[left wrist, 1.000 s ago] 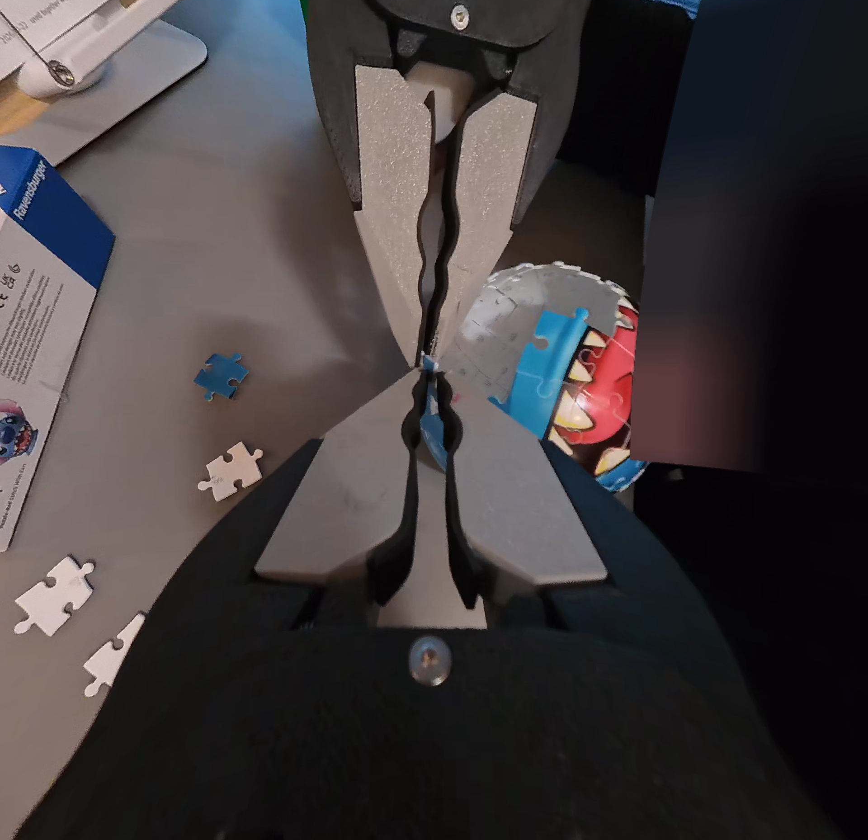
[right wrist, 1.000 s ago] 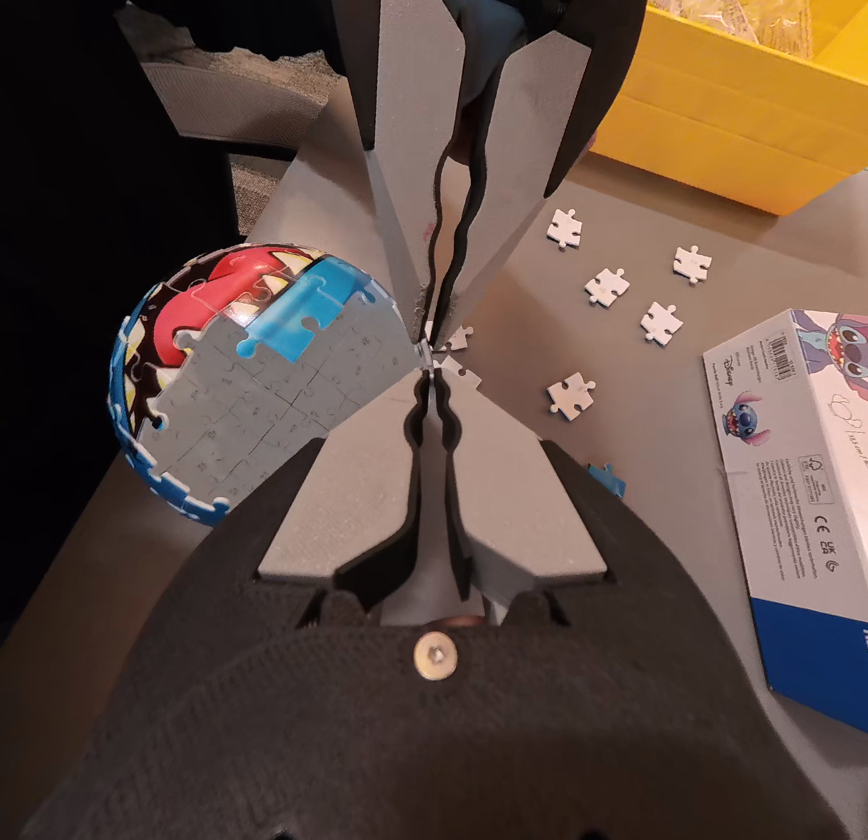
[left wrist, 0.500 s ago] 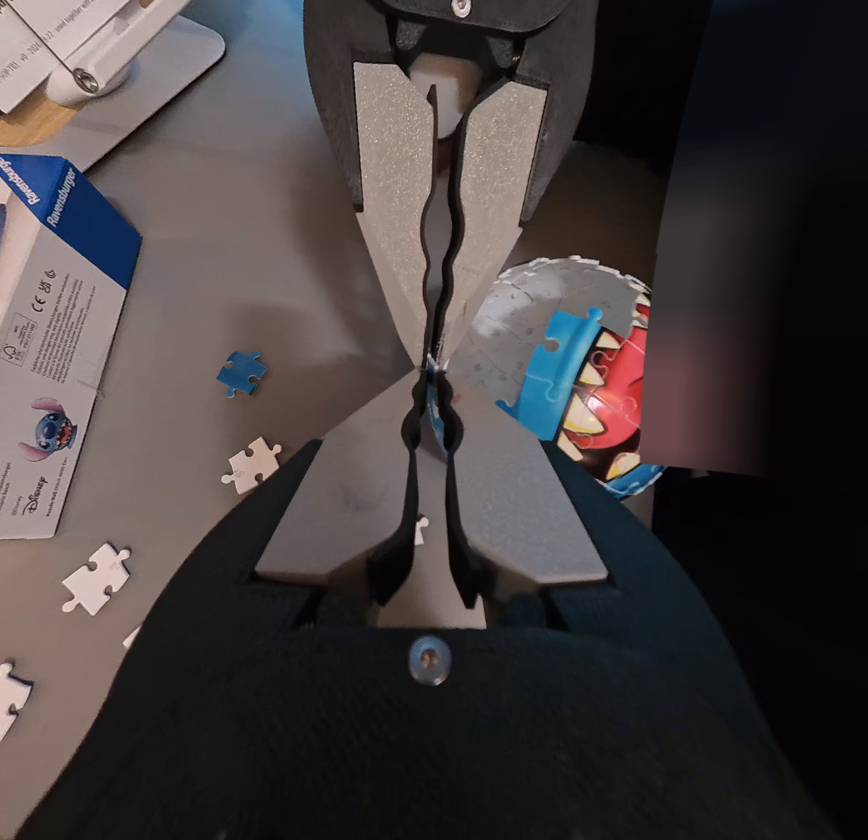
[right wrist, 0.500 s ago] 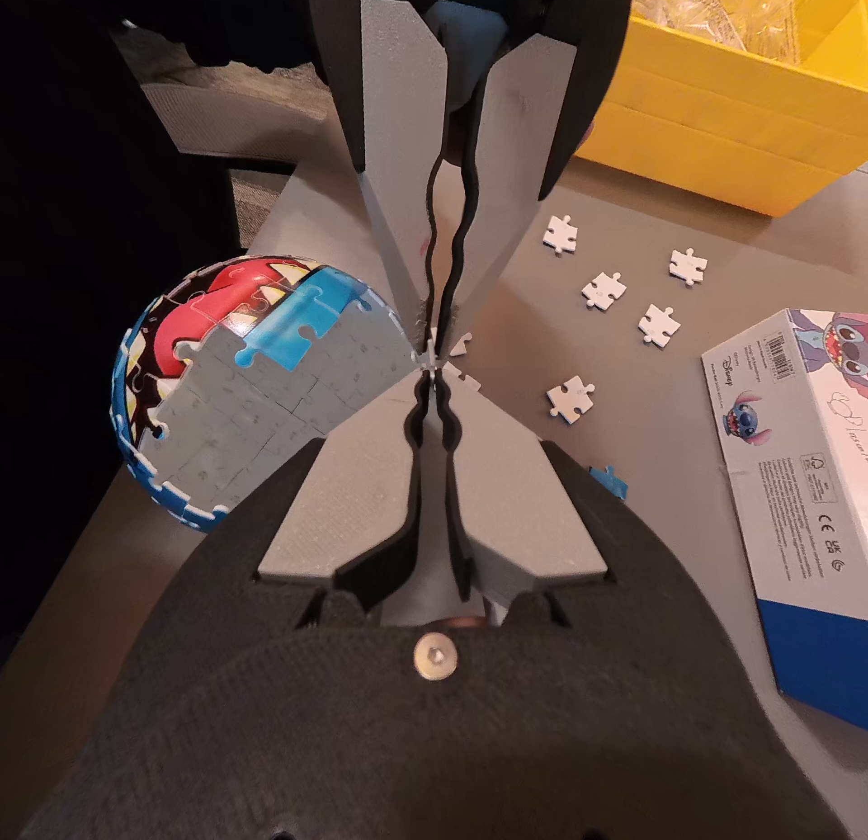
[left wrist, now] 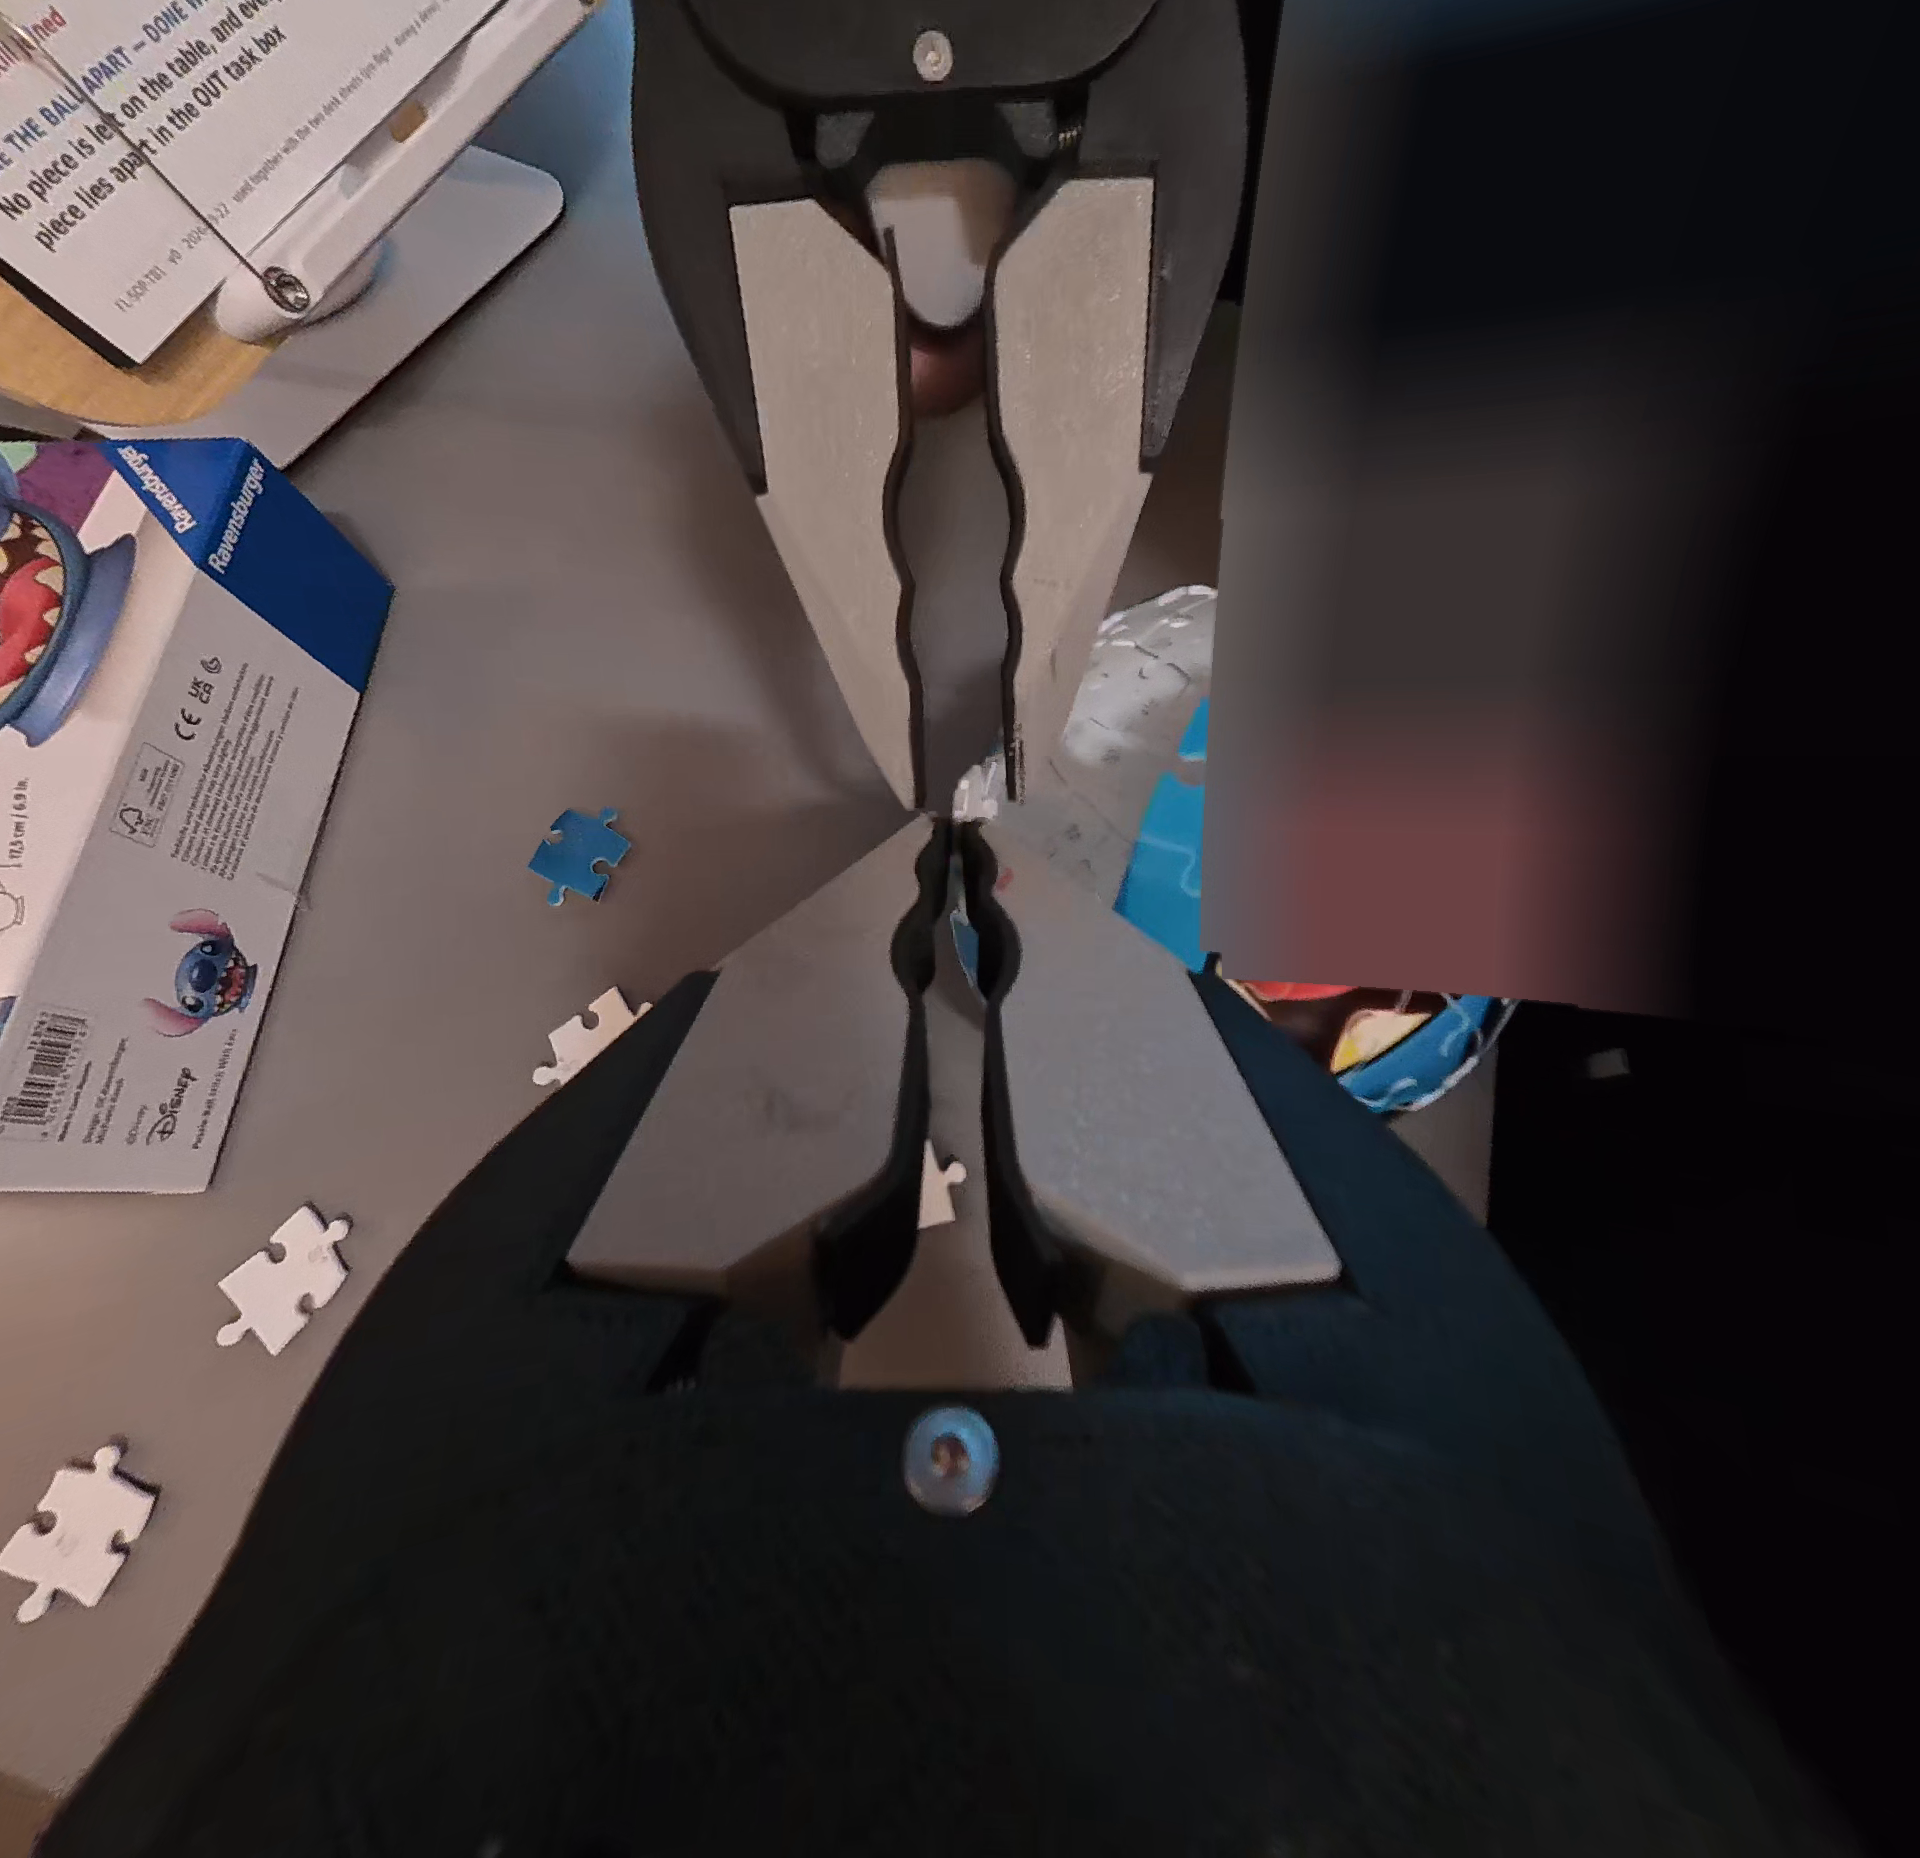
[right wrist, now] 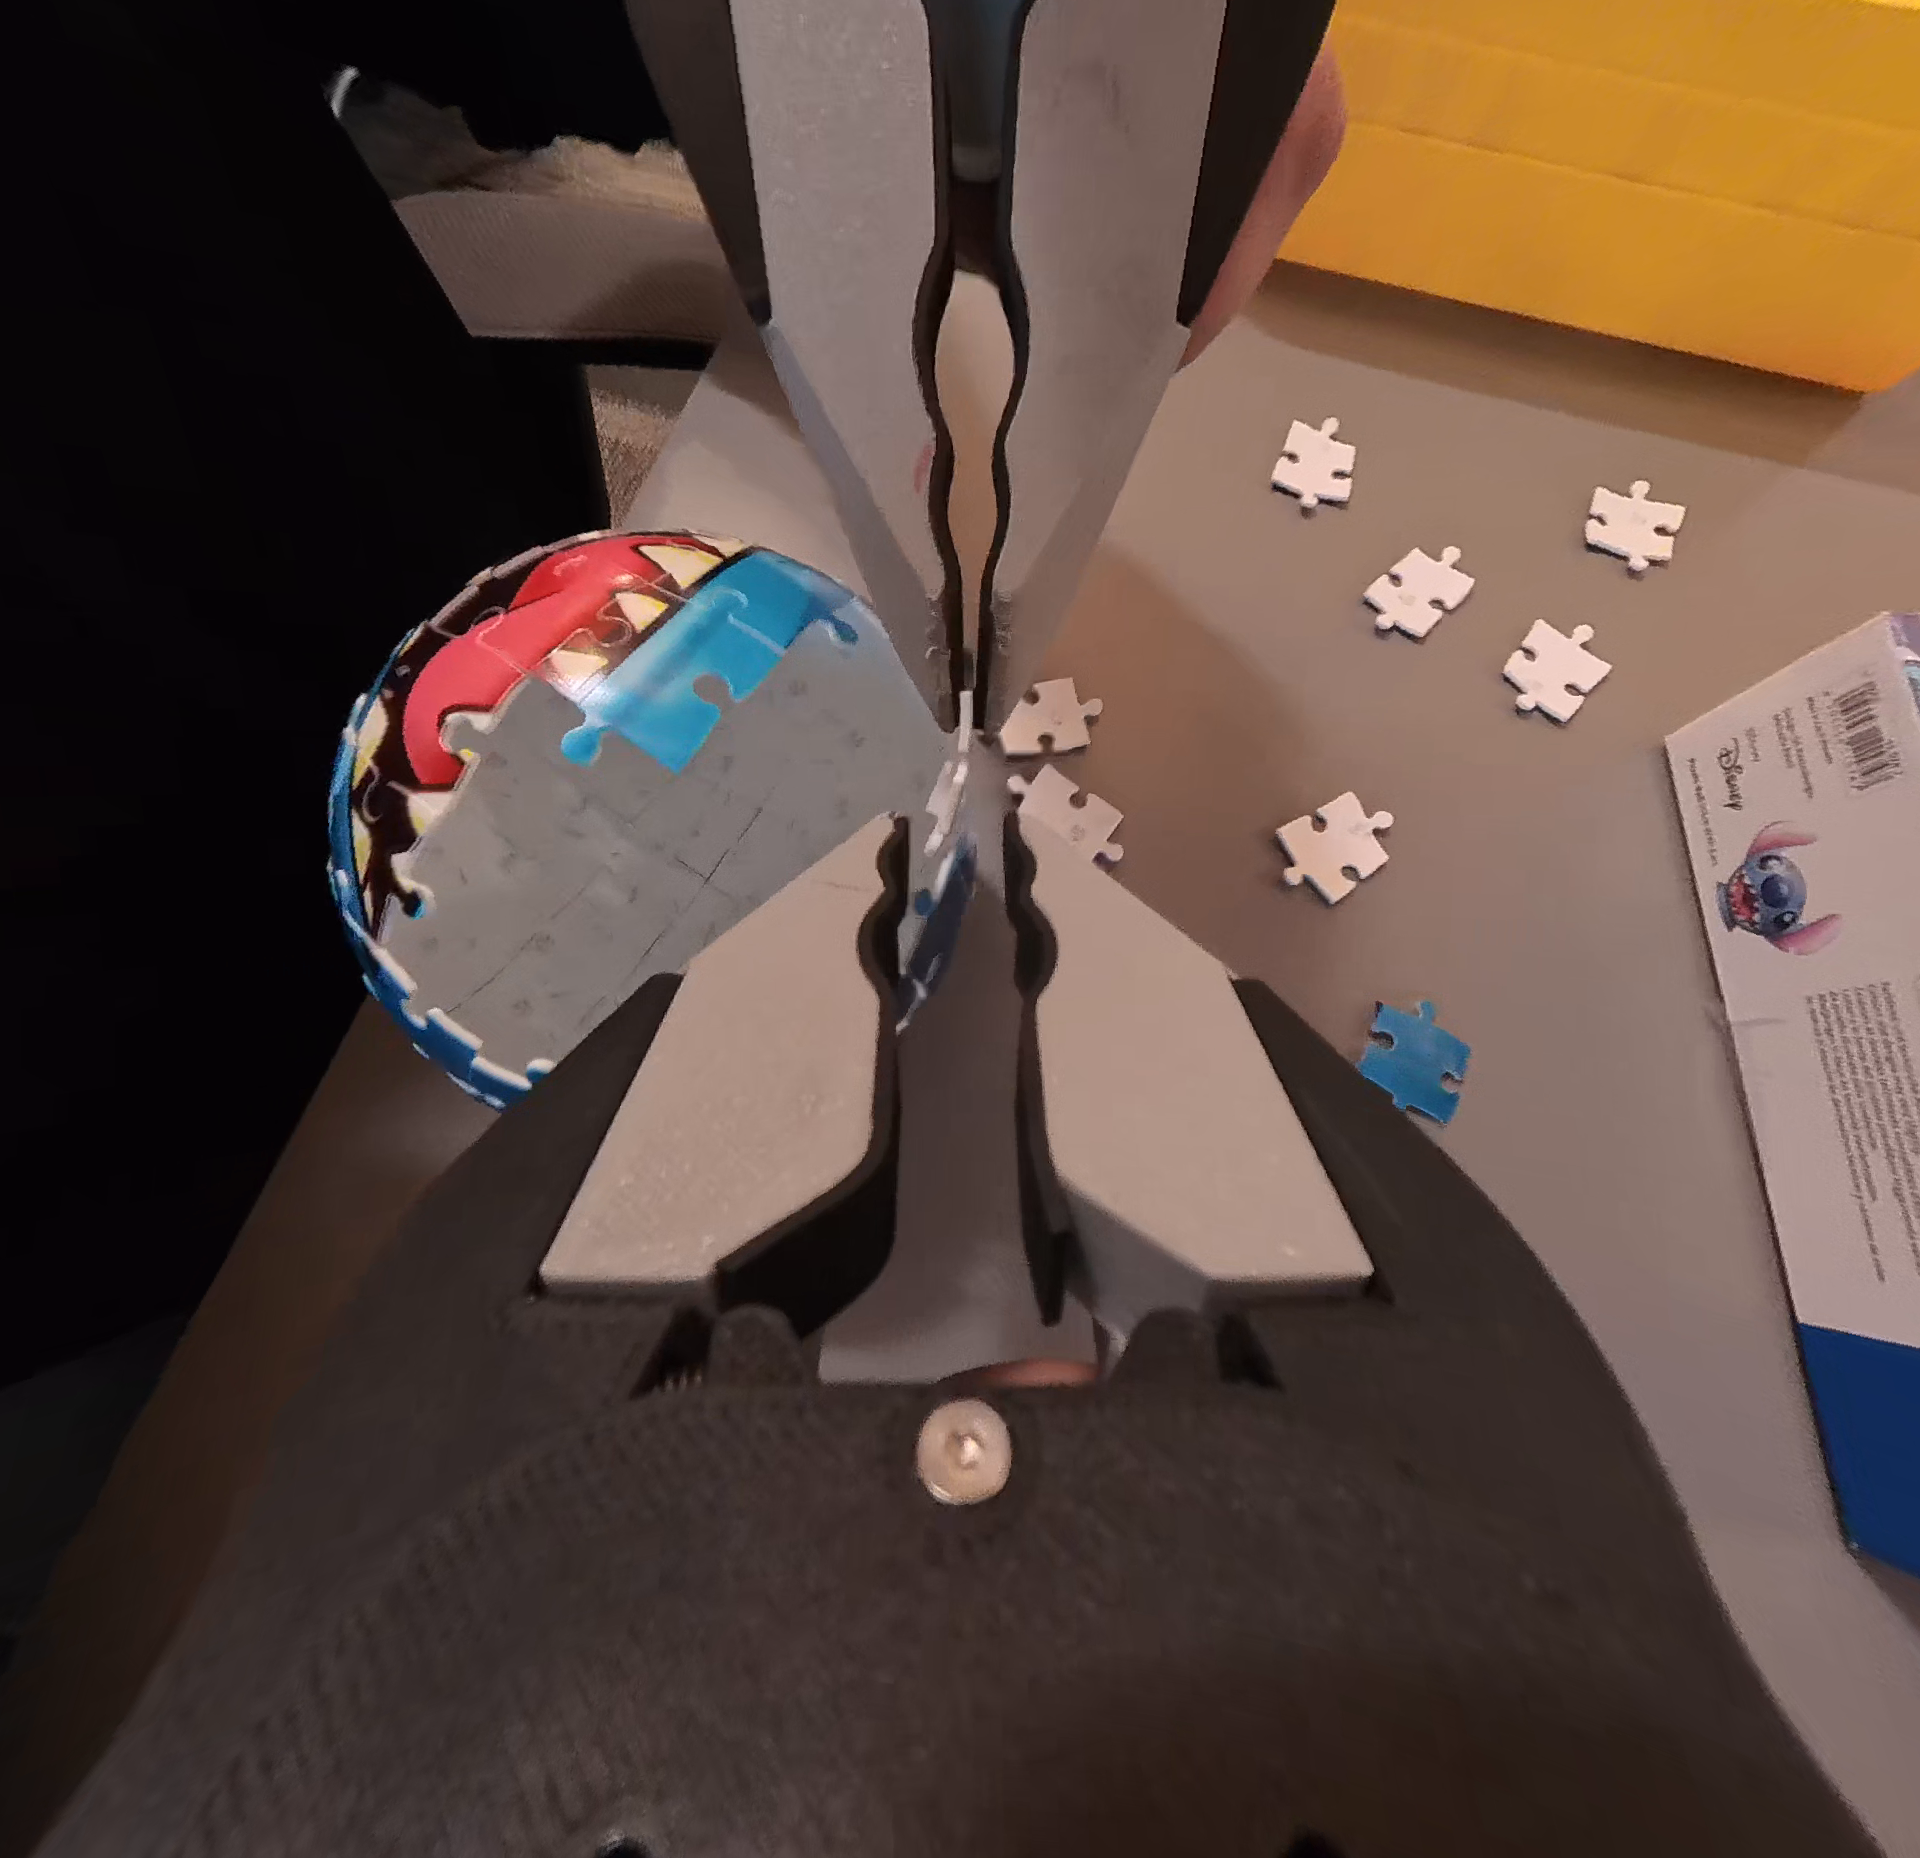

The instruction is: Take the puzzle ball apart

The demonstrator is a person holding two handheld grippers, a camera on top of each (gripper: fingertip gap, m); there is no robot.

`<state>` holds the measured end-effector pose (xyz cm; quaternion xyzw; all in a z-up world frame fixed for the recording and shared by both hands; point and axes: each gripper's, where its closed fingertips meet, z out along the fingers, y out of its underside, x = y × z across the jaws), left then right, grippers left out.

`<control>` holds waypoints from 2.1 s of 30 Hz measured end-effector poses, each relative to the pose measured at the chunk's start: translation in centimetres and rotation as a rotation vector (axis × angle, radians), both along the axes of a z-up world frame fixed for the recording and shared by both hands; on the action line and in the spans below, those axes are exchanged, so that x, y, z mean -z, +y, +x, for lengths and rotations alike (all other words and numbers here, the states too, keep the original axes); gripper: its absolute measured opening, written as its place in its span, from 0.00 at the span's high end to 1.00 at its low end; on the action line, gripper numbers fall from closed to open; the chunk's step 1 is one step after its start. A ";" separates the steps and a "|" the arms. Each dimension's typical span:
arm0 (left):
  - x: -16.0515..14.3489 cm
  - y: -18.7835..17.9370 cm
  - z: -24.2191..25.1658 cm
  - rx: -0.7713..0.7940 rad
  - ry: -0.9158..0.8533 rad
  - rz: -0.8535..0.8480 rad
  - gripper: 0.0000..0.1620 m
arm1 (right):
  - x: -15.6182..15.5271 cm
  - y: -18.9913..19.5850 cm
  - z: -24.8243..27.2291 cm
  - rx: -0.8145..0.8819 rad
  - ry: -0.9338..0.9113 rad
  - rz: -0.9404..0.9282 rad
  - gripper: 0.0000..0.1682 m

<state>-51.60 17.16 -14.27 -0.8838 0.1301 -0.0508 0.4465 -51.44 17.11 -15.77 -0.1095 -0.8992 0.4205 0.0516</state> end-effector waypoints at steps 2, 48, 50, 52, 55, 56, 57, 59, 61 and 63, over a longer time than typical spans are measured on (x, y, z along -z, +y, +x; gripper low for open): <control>0.1 -0.1 0.1 0.002 0.040 -0.011 1.00 | 0.4 -0.2 0.2 -0.010 -0.004 0.016 0.91; 0.5 0.0 -0.1 -0.071 0.391 -0.369 1.00 | 0.7 -0.2 -0.6 0.046 0.053 0.084 0.94; 0.6 0.0 -0.4 -0.077 0.404 -0.373 1.00 | 1.1 -0.3 -0.8 0.049 0.051 0.094 0.96; 0.7 0.1 -0.4 -0.080 0.407 -0.375 1.00 | 1.5 -0.4 -0.9 0.049 0.052 0.105 0.96; 0.9 0.0 -0.5 -0.082 0.404 -0.380 1.00 | 1.4 -0.4 -0.8 0.043 0.049 0.098 0.96; 0.9 0.0 -0.5 -0.084 0.403 -0.379 1.00 | 1.2 -0.3 -0.9 0.048 0.056 0.095 0.95; 0.9 0.0 -0.5 -0.085 0.401 -0.379 1.00 | 0.9 -0.2 -1.0 0.053 0.064 0.087 0.94; 0.9 0.0 -0.6 -0.087 0.402 -0.379 1.00 | 0.4 -0.1 -1.2 0.061 0.070 0.067 0.95; 1.0 0.1 -0.8 -0.095 0.409 -0.380 1.00 | 0.2 0.1 -1.4 0.075 0.072 0.062 0.95; 1.0 0.1 -1.0 -0.104 0.427 -0.379 1.00 | 0.2 0.0 -1.4 0.074 0.059 0.058 0.96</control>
